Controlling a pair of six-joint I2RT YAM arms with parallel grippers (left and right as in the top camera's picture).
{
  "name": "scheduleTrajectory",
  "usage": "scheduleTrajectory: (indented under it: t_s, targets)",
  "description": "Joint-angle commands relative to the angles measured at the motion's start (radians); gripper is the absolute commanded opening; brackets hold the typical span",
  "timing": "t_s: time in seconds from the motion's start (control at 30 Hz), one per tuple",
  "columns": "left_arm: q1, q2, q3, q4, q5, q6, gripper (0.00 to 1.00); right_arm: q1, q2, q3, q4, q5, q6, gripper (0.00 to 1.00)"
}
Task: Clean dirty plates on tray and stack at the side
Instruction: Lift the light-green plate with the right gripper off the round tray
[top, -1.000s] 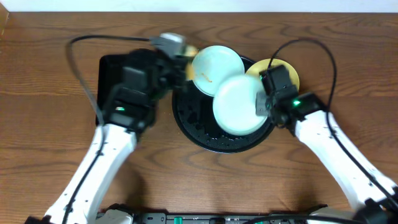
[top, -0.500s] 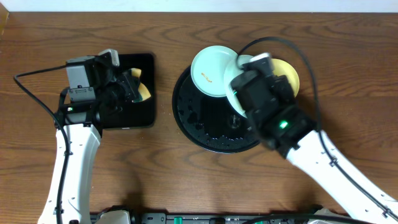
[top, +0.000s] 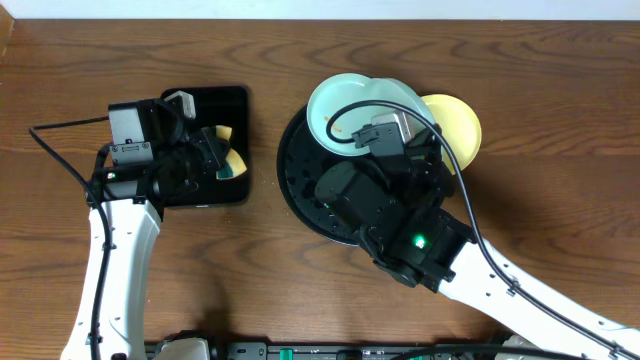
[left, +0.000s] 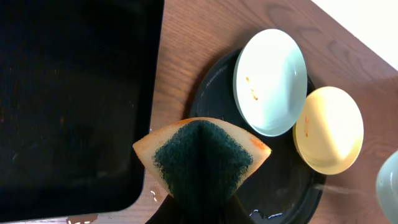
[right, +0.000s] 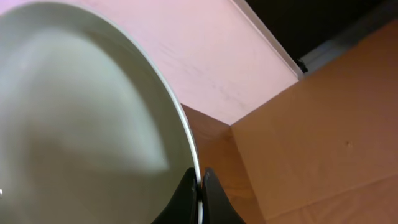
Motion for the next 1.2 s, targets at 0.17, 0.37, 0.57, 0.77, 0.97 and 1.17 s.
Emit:
scheduleTrajectory:
  t_s: [0.17,0.37,0.57,0.77,0.97,1.17]
  targets:
    - [0.003,0.000,0.008,-0.014,0.018,-0.003,0.08,0.013,0.002,0.000,0.004,0.065,0.074,0.01]
    - [0.003,0.000,0.008,-0.014,0.018,-0.003,0.08,0.013,0.002,0.000,0.002,0.020,0.082,0.01]
    - [0.003,0.000,0.008,-0.018,0.017,-0.002,0.08,-0.007,0.000,0.000,0.069,-0.211,0.160,0.01]
    - [0.003,0.000,0.008,-0.022,0.017,-0.002,0.08,-0.039,0.010,-0.001,0.104,-0.106,0.131,0.01]
    - [0.003,0.000,0.008,-0.022,0.017,-0.002,0.08,-0.058,0.009,-0.001,0.102,-0.057,0.101,0.01]
    - [0.003,0.000,0.008,-0.022,0.017,-0.002,0.08,-0.099,0.003,0.000,0.077,-0.067,0.019,0.01]
